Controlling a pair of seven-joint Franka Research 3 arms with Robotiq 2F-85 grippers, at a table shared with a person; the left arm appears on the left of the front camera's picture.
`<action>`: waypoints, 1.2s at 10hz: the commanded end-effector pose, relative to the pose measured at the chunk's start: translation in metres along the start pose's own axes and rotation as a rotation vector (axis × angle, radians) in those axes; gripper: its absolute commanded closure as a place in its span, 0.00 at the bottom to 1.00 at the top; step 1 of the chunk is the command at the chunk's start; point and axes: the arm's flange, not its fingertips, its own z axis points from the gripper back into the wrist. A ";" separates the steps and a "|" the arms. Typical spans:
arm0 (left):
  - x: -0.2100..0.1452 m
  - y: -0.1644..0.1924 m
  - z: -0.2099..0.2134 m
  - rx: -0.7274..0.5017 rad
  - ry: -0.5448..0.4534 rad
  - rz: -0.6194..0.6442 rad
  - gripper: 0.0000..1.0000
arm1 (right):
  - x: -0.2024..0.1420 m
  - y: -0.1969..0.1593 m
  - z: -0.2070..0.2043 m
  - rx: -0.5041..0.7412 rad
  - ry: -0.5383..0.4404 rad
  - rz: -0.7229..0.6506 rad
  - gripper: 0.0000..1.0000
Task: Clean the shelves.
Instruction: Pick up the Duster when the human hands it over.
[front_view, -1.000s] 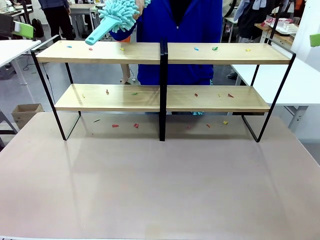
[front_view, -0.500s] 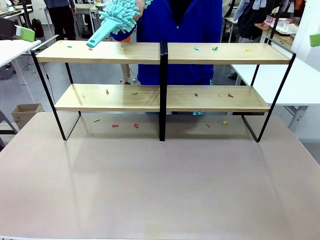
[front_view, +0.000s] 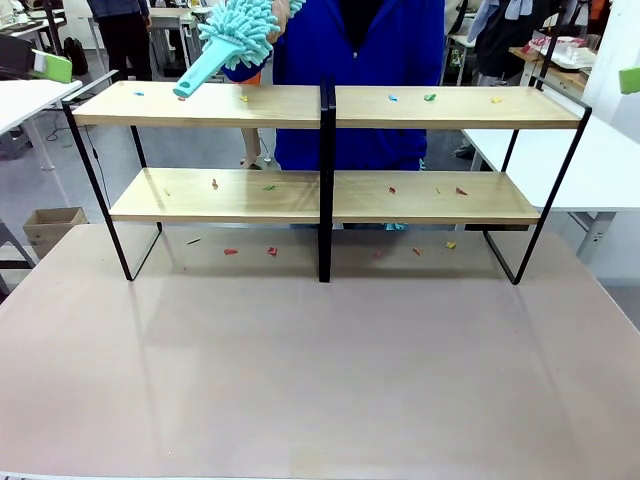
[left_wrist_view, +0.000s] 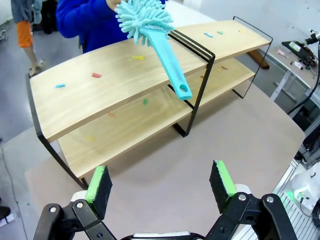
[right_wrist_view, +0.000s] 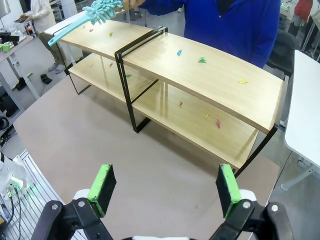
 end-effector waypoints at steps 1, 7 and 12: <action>0.014 0.011 0.003 -0.156 0.085 -0.008 0.00 | 0.000 0.000 0.000 0.001 0.000 0.000 0.00; 0.140 0.074 -0.123 -0.571 0.481 0.420 0.00 | 0.000 0.000 0.000 0.001 0.000 0.000 0.00; 0.117 0.066 -0.200 -0.619 0.393 0.554 0.00 | 0.000 0.000 0.000 0.001 0.000 0.000 0.00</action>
